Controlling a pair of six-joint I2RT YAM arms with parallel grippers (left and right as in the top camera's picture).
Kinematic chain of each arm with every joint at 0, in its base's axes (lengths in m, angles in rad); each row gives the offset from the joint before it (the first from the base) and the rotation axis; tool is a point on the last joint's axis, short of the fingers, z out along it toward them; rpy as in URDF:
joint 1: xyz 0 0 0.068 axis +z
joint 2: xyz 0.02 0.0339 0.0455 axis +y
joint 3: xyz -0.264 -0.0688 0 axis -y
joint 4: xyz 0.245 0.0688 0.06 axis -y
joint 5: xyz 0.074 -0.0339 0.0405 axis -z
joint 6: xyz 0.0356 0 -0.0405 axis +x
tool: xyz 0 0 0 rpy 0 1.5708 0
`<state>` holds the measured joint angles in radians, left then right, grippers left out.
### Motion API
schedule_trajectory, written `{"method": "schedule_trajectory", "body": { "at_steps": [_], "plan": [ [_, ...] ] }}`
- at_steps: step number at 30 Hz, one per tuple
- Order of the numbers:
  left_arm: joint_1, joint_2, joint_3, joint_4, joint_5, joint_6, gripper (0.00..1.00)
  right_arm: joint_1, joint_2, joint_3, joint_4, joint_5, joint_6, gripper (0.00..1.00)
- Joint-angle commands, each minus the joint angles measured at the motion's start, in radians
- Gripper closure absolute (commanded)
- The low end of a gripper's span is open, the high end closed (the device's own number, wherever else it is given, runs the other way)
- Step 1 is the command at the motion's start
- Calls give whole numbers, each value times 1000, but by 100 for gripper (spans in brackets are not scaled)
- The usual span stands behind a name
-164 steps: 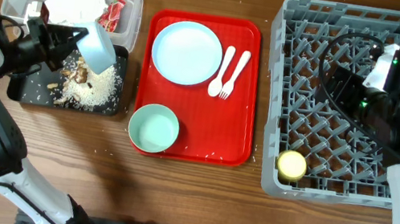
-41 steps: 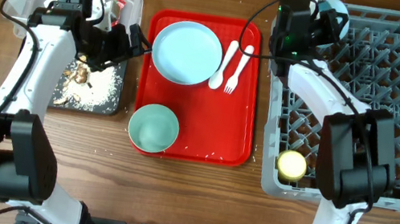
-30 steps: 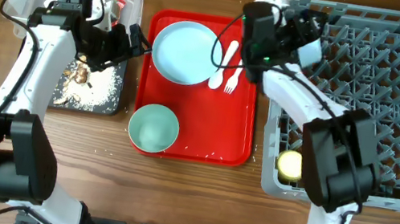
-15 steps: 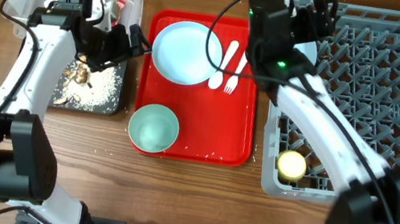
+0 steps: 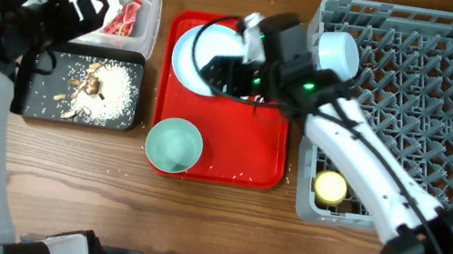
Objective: Sort waste into correct bins and load items into the dishwasher rack
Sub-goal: 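Grasp the blue bowl with the right gripper and place it in the rack, then grasp the mint bowl with the right gripper and place it in the rack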
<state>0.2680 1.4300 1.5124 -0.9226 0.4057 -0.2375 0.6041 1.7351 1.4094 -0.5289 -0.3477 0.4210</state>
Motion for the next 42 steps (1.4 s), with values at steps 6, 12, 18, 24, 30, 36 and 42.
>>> {"method": "schedule_trajectory", "body": {
  "at_steps": [6,12,18,24,30,36,42],
  "plan": [
    [14,16,6,-11,-14,20,0,143,227,-16,-97,6,220,36],
    [14,16,6,-11,-14,20,0,137,284,-15,-131,-5,288,62],
    [14,16,6,-11,-14,20,0,137,304,-9,-151,-20,288,77],
    [14,16,6,-11,-14,20,0,131,327,37,-166,-54,231,95],
    [14,16,6,-11,-14,20,0,50,142,116,-299,133,129,96],
    [14,16,6,-11,-14,20,0,-142,-240,116,-515,616,145,96],
    [14,16,6,-11,-14,20,0,-226,-330,107,-686,1214,217,96]
  ]
}}
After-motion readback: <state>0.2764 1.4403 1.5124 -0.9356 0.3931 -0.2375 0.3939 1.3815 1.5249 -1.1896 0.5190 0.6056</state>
